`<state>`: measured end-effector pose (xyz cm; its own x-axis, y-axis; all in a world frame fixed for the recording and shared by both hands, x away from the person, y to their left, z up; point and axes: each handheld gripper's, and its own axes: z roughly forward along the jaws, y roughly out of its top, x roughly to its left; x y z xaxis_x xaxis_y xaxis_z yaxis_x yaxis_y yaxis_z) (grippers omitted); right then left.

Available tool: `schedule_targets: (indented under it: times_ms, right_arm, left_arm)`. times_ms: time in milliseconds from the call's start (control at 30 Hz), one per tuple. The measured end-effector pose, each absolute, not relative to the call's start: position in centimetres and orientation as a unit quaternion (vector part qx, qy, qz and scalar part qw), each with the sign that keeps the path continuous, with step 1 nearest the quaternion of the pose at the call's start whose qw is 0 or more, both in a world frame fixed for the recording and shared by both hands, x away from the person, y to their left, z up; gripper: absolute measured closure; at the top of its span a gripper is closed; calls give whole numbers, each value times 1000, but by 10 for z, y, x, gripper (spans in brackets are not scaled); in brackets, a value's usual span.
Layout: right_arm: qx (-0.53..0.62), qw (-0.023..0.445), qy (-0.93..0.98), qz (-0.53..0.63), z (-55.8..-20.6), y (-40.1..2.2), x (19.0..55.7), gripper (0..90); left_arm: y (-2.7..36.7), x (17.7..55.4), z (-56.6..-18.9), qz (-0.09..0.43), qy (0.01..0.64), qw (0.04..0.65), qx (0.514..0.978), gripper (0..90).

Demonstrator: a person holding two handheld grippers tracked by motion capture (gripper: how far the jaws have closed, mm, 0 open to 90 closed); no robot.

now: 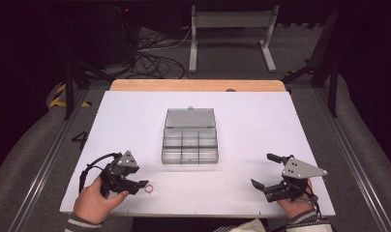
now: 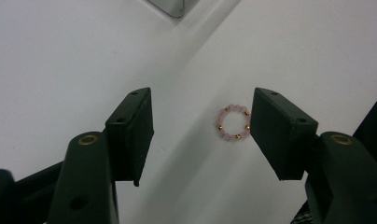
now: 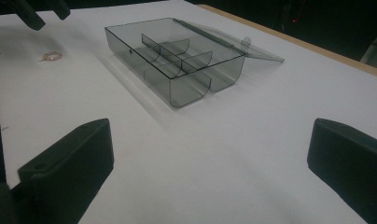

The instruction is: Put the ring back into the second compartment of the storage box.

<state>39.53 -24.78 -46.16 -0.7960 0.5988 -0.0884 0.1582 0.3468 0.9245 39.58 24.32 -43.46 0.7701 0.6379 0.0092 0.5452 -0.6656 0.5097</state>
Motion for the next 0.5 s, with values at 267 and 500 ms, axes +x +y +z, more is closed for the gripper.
schedule_targets:
  times_ms: [267,500]
  right_arm:
    - [238,212,794,517,-462,-248,396,10]
    - [239,213,795,516,-462,-248,395,10]
  left_arm:
    - [240,397,-437,90,316,245,912,442]
    - [237,397,-443,93,279,239,925,523]
